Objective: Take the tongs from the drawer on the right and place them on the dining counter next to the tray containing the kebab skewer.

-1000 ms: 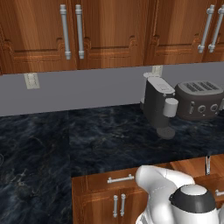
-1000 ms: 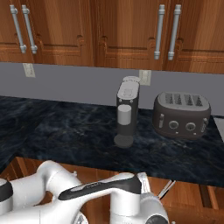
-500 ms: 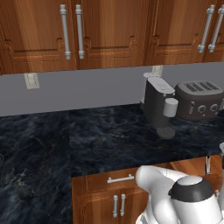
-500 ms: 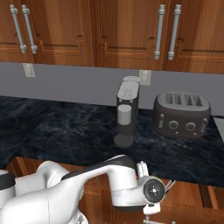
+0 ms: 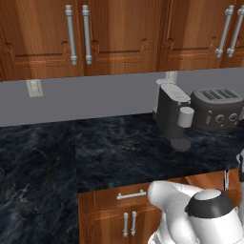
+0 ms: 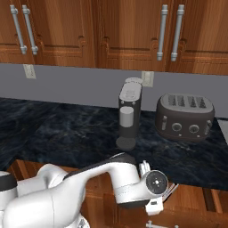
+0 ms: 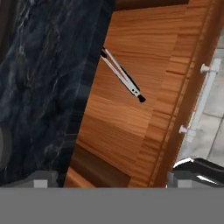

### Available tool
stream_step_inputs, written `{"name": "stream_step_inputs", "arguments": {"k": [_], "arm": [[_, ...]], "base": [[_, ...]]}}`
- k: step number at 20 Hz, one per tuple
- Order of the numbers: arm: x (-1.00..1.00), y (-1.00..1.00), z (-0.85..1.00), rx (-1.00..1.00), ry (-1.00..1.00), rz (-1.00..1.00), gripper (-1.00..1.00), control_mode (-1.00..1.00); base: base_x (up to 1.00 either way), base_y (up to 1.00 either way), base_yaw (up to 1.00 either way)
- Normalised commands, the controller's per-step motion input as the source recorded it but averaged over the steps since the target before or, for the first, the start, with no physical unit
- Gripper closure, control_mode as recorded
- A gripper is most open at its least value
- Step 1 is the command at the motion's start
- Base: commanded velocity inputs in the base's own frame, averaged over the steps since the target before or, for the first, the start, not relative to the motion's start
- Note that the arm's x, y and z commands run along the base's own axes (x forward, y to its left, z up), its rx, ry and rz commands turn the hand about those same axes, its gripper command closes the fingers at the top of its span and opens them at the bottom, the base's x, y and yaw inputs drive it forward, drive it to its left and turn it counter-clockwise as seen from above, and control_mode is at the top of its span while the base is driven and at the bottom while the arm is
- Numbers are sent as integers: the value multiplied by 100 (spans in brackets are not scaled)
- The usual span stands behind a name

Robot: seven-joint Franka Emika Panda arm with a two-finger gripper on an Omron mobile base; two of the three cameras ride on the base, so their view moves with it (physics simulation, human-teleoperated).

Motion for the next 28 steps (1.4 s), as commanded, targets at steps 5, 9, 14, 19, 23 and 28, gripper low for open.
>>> {"name": "stream_step_inputs", "arguments": {"k": [5,9,14,19,23,28], "arm": [[29,1,0,-4,24,0,-100,-100],[28,0,0,-5,24,0,-100,-100],[20,0,-3,-3,16,0,-100,-100],[18,0,-5,0,4,0,-100,-100],[16,0,-1,2,11,-1,-100,-100],[21,1,0,3,15,-4,-100,-100]], "base": [[0,0,0],[0,0,0],[0,0,0],[0,0,0],[0,0,0],[0,0,0]]}}
